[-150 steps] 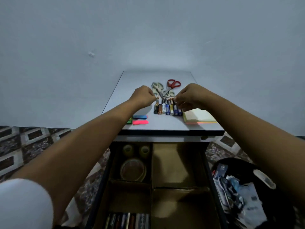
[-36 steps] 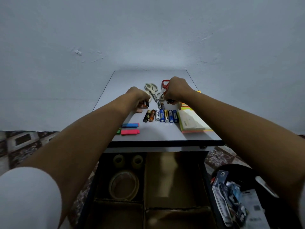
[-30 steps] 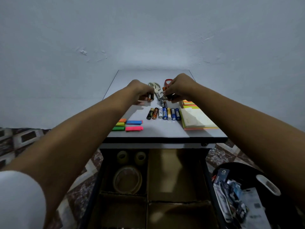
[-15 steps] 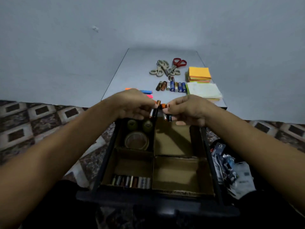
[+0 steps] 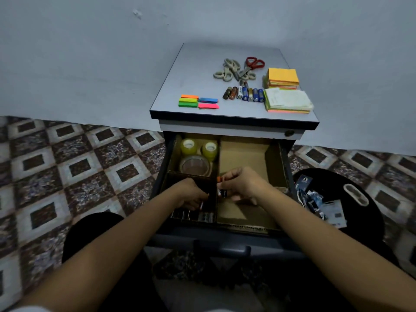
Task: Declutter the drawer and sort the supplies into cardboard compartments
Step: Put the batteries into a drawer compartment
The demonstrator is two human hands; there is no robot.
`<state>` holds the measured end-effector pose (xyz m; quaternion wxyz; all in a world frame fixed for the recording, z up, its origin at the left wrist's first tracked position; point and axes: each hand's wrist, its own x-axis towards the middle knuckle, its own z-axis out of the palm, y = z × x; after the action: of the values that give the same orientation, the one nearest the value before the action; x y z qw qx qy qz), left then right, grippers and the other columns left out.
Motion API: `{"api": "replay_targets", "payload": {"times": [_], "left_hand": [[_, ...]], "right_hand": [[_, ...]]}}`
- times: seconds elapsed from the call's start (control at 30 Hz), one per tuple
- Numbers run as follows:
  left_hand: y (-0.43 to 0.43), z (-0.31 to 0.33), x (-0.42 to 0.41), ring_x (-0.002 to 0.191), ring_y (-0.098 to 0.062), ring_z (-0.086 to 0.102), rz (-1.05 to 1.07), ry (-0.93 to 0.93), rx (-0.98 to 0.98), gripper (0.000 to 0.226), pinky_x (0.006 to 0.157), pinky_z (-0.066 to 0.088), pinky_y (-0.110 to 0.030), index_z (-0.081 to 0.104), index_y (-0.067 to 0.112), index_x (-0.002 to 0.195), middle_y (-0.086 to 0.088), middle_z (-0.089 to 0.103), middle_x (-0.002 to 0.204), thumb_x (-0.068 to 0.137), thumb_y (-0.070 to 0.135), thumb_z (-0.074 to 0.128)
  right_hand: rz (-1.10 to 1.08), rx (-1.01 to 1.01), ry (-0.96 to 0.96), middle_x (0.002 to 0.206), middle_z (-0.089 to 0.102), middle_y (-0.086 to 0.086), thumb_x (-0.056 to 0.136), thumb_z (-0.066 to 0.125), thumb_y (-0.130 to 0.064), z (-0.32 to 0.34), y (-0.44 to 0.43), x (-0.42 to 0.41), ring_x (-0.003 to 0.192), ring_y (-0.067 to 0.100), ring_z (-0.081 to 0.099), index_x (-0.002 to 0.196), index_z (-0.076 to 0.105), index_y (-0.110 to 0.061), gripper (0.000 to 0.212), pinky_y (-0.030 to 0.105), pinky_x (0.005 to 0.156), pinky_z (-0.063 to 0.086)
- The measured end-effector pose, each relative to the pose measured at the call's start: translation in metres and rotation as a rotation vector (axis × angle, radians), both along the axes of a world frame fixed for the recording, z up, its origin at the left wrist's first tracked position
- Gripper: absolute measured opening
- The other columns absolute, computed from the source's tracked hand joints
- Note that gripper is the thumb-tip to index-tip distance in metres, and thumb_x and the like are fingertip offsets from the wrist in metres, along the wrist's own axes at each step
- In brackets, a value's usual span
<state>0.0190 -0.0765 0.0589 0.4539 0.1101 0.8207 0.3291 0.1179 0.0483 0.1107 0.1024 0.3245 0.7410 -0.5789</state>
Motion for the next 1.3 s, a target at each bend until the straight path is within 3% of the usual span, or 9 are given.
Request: {"api": "replay_targets", "payload": {"times": [0.17, 0.37, 0.63, 0.83, 0.97, 1.17, 1.3], "left_hand": [[0.012, -0.014, -0.004, 0.059, -0.017, 0.054, 0.074, -0.045, 0.009, 0.006, 0.059, 0.049, -0.029, 0.052, 0.005, 0.093, -0.01, 0.054, 0.07, 0.09, 0.007, 0.057], [0.01, -0.023, -0.006, 0.065, -0.019, 0.059, 0.109, -0.108, 0.055, 0.026, 0.064, 0.052, -0.031, 0.053, -0.005, 0.115, -0.012, 0.06, 0.077, 0.09, 0.002, 0.055], [0.008, -0.022, -0.005, 0.07, -0.02, 0.06, 0.076, -0.134, 0.096, 0.031, 0.075, 0.052, -0.035, 0.051, -0.005, 0.122, -0.011, 0.06, 0.082, 0.092, -0.002, 0.047], [-0.004, 0.003, -0.004, 0.08, -0.016, 0.061, 0.017, -0.103, 0.17, 0.024, 0.077, 0.052, -0.029, 0.059, 0.002, 0.115, -0.008, 0.063, 0.089, 0.094, 0.01, 0.052], [-0.02, 0.025, -0.002, 0.092, -0.019, 0.065, 0.126, -0.36, 0.445, 0.023, 0.079, 0.056, -0.029, 0.061, 0.002, 0.112, -0.011, 0.068, 0.098, 0.093, 0.001, 0.048], [-0.025, 0.023, 0.006, 0.078, -0.017, 0.068, 0.232, -0.401, 0.513, 0.011, 0.07, 0.058, -0.024, 0.066, 0.003, 0.094, -0.009, 0.07, 0.081, 0.089, 0.002, 0.056], [-0.025, 0.016, 0.008, 0.069, -0.015, 0.069, 0.289, -0.364, 0.491, 0.005, 0.065, 0.059, -0.023, 0.066, 0.004, 0.087, -0.008, 0.071, 0.074, 0.086, 0.002, 0.061]], "right_hand": [[-0.037, -0.013, 0.002, 0.065, 0.054, 0.004, 0.083, 0.068, -0.01, -0.011, 0.001, 0.0, 0.054, 0.01, 0.049, 0.08, 0.06, -0.014, 0.01, 0.017, 0.042, 0.044], [-0.053, -0.045, 0.012, 0.067, 0.054, 0.004, 0.083, 0.068, -0.009, -0.009, 0.001, -0.001, 0.054, 0.009, 0.048, 0.087, 0.06, -0.013, 0.009, 0.016, 0.041, 0.043], [-0.042, -0.11, 0.035, 0.066, 0.055, 0.005, 0.083, 0.066, -0.005, -0.009, 0.0, -0.002, 0.053, 0.01, 0.047, 0.081, 0.061, -0.012, 0.009, 0.019, 0.045, 0.041], [-0.072, -0.194, 0.054, 0.067, 0.057, 0.005, 0.083, 0.066, -0.003, -0.006, 0.0, 0.0, 0.054, 0.011, 0.048, 0.078, 0.062, -0.012, 0.011, 0.022, 0.053, 0.045], [-0.068, -0.14, 0.053, 0.078, 0.065, 0.005, 0.082, 0.068, -0.007, -0.003, -0.004, -0.004, 0.064, 0.011, 0.058, 0.083, 0.064, -0.014, 0.007, 0.023, 0.059, 0.052], [0.012, 0.073, 0.034, 0.084, 0.063, 0.007, 0.088, 0.062, -0.015, 0.0, -0.017, -0.01, 0.072, 0.016, 0.06, 0.099, 0.062, -0.009, 0.013, 0.031, 0.073, 0.055], [0.009, 0.075, 0.007, 0.085, 0.063, 0.01, 0.093, 0.054, -0.012, 0.002, -0.02, -0.012, 0.071, 0.017, 0.06, 0.11, 0.061, -0.005, 0.02, 0.03, 0.073, 0.055]]}}
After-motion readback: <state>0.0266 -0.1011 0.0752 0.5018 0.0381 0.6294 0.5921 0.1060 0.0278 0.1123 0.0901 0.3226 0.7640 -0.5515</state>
